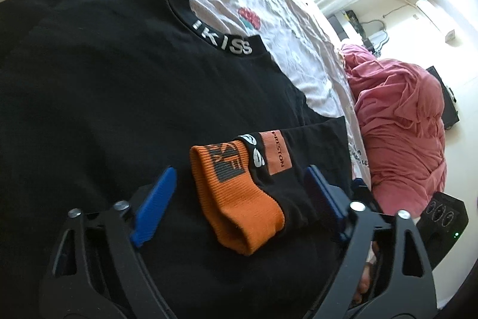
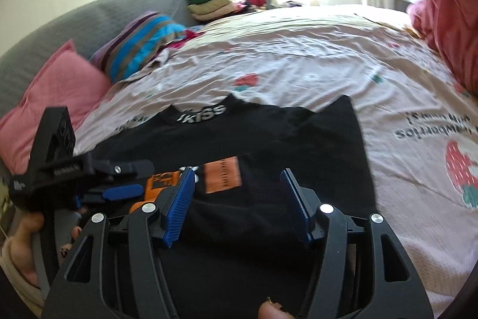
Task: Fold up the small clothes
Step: 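Grasp the other orange cuff with the left gripper and lay it on the body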
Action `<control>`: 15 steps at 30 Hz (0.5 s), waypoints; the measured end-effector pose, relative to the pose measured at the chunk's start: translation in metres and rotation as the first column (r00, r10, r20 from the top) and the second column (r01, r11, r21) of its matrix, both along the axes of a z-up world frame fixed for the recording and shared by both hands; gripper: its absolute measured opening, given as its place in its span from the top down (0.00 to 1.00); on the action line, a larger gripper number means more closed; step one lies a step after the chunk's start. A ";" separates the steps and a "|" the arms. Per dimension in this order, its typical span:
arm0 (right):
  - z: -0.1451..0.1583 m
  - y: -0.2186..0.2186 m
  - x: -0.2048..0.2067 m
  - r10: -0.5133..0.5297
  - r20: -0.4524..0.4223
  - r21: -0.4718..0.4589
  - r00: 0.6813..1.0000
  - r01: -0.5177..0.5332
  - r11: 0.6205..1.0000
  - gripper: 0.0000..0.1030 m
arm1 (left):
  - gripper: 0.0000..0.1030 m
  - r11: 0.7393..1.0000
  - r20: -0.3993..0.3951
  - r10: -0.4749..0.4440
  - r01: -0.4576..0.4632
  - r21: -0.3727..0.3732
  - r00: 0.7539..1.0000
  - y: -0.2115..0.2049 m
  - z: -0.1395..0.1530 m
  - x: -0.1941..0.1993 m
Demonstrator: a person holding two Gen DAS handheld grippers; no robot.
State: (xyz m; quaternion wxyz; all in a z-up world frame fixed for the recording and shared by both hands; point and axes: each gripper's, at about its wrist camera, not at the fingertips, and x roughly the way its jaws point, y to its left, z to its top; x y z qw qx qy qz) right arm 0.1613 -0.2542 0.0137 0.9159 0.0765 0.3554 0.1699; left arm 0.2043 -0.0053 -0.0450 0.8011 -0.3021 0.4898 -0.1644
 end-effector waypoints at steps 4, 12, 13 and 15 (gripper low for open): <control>-0.001 -0.014 -0.001 -0.031 -0.012 0.031 0.999 0.031 0.999 0.44 | 0.54 0.996 -0.009 0.001 0.000 0.090 1.000 -0.012 -0.003 0.010; 0.000 -0.026 -0.002 -0.058 -0.016 0.043 0.998 0.058 0.997 0.44 | 0.99 0.999 0.049 -0.013 0.011 0.038 0.999 -0.012 0.011 0.011; 0.000 -0.027 -0.002 -0.060 -0.018 0.043 0.998 0.061 0.997 0.44 | 0.99 0.999 0.072 -0.016 0.013 0.043 0.997 -0.013 0.018 0.009; -0.001 -0.028 -0.002 -0.063 -0.023 0.048 0.998 0.064 0.997 0.44 | 0.99 0.997 0.126 -0.017 0.007 0.073 0.992 -0.013 0.037 0.004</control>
